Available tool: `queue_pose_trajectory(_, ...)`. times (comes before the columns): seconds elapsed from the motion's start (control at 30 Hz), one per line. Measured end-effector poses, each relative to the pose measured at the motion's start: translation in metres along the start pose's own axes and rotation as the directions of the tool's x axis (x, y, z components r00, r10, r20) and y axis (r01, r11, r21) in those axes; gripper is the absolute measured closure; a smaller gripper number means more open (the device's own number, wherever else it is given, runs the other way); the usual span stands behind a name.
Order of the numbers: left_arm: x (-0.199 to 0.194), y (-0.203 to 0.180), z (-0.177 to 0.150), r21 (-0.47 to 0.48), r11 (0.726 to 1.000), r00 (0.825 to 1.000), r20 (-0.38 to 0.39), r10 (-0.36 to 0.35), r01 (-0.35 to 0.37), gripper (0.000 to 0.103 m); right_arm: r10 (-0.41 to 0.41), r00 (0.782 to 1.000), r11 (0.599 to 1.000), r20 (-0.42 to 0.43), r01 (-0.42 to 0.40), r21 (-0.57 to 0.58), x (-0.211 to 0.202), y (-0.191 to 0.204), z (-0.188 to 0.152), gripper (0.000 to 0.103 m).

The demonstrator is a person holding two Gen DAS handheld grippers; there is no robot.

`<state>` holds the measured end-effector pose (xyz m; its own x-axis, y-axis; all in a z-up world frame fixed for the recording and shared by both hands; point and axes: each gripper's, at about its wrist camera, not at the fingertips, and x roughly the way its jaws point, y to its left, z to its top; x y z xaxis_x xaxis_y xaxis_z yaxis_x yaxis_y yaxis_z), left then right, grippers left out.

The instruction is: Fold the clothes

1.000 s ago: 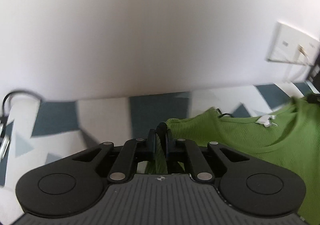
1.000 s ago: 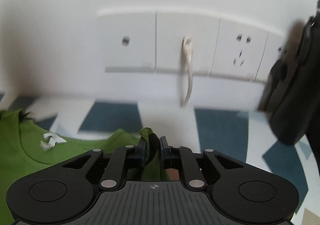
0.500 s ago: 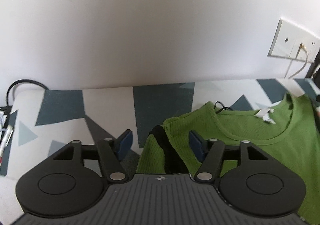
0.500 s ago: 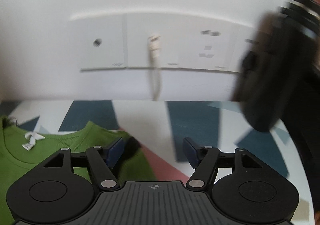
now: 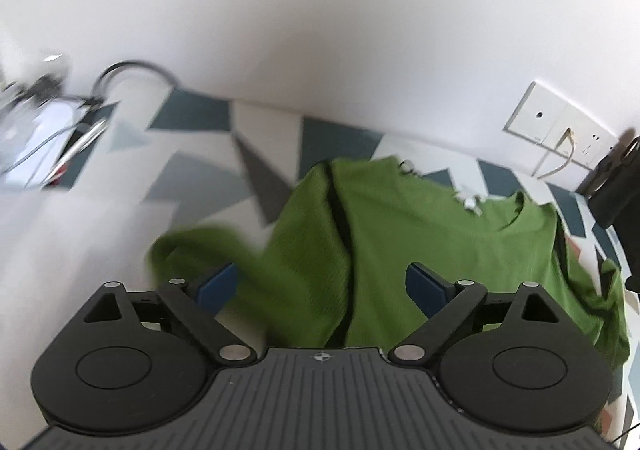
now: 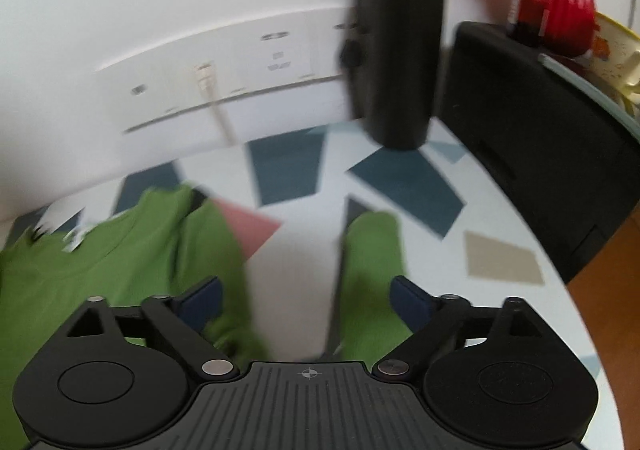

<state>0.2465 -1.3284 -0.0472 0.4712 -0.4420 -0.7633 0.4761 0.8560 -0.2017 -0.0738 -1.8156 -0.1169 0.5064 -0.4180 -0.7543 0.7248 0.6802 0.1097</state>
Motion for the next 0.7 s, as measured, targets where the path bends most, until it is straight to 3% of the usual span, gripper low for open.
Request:
queue_pose_trajectory(0.07,-0.011,0.013,-0.014,-0.007,1.000,1.000,-0.010,0.026,-0.026,0.009,0.034,0.999,0.999,-0.004,-0.034,-0.038,-0.010,0.015,-0.011,0.003)
queue_pose_trajectory(0.3,-0.033,0.050,-0.068,-0.022,0.996,0.993,-0.089,0.083,-0.086,0.007,0.065,0.996,0.993,-0.059,-0.071,-0.094,-0.019,0.070,-0.046,0.001)
queue_pose_trajectory(0.47,-0.028,0.052,-0.098,-0.003,0.996,0.986,-0.141,0.093,-0.094,0.007,0.025,0.995,0.982,-0.092,-0.042,-0.183,-0.011,0.101,-0.073,0.001)
queue_pose_trajectory(0.7,-0.023,0.047,-0.114,0.032,0.993,0.983,-0.142,0.116,-0.113,0.001,-0.027,0.992,0.972,-0.120,-0.002,-0.235,0.006,0.121,-0.095,0.001)
